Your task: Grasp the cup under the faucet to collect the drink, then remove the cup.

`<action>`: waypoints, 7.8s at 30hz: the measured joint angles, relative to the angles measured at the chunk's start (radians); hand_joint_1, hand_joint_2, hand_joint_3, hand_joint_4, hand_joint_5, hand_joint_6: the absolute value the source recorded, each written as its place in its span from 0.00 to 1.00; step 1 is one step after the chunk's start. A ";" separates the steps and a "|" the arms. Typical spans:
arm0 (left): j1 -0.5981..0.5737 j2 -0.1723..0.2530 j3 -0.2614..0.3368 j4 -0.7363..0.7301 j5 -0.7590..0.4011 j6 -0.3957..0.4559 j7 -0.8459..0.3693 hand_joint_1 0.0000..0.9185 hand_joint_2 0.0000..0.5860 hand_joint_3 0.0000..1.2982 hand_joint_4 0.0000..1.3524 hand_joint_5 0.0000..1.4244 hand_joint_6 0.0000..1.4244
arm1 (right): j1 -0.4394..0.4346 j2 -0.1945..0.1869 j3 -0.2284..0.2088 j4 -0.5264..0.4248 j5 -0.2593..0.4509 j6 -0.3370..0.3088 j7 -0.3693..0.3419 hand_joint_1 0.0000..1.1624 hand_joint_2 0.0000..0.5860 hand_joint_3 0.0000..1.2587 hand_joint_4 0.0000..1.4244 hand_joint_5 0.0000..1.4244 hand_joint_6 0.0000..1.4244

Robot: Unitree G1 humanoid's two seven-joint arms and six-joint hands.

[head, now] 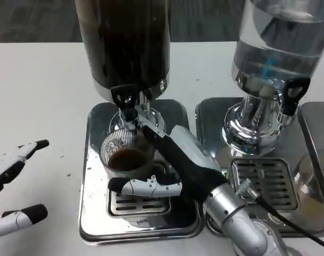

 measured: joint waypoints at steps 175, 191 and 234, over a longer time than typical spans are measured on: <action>-0.066 -0.010 -0.131 -0.054 -0.191 -0.093 -0.148 0.00 0.15 0.02 0.00 0.00 0.03 | 0.344 -0.065 -0.081 -0.427 -0.241 0.058 -0.331 0.67 0.42 0.46 0.46 0.59 0.73; 0.018 0.008 -0.102 -0.157 -0.184 -0.148 -0.170 0.00 0.19 0.00 0.00 0.00 0.01 | 0.419 -0.072 -0.074 -0.538 -0.247 0.062 -0.265 0.66 0.42 0.47 0.46 0.61 0.74; 0.141 0.050 0.000 -0.279 -0.068 -0.256 -0.143 0.00 0.15 0.00 0.00 0.00 0.00 | 0.557 -0.107 -0.075 -0.734 -0.237 0.056 -0.179 0.68 0.41 0.49 0.48 0.61 0.75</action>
